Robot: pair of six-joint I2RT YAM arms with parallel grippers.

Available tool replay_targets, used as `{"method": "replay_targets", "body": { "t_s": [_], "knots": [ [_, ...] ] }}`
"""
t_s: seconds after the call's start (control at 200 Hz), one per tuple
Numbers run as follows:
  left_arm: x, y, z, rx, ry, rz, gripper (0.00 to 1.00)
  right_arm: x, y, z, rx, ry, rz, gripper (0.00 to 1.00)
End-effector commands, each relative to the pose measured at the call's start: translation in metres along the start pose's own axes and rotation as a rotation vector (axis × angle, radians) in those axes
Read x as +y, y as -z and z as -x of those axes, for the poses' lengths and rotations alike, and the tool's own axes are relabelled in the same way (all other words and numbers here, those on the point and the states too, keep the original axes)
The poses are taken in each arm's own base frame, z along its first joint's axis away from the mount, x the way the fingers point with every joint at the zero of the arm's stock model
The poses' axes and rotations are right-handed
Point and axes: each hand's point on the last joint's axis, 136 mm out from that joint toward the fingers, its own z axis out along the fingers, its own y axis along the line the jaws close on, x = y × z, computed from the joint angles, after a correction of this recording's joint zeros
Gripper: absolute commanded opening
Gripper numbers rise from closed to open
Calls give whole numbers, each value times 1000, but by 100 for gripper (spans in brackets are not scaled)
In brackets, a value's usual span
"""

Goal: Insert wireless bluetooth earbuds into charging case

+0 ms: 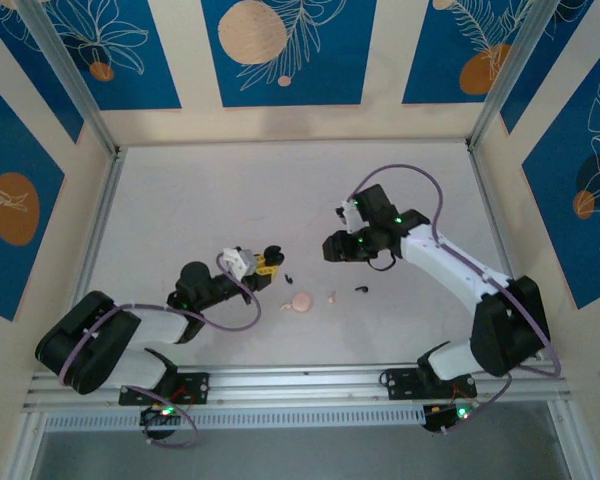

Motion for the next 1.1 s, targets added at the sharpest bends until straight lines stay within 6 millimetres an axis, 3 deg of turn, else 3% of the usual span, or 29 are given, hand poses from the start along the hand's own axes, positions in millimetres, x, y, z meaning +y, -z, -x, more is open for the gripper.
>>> {"method": "replay_targets", "body": {
  "t_s": [0.0,0.23,0.535,0.74,1.095],
  "knots": [
    [19,11,8,-35,50,88,10,4,-14,-7,104,-57,-76,45],
    [42,28,8,-3,98,195,10,26,-66,-4,236,-76,-107,46],
    [47,48,15,42,52,262,10,42,-120,-18,377,-50,-131,46],
    [46,51,15,44,46,266,10,38,-134,-25,419,-36,-177,42],
    [45,49,14,44,40,256,10,30,-137,-37,444,-34,-211,36]
  ]
}}
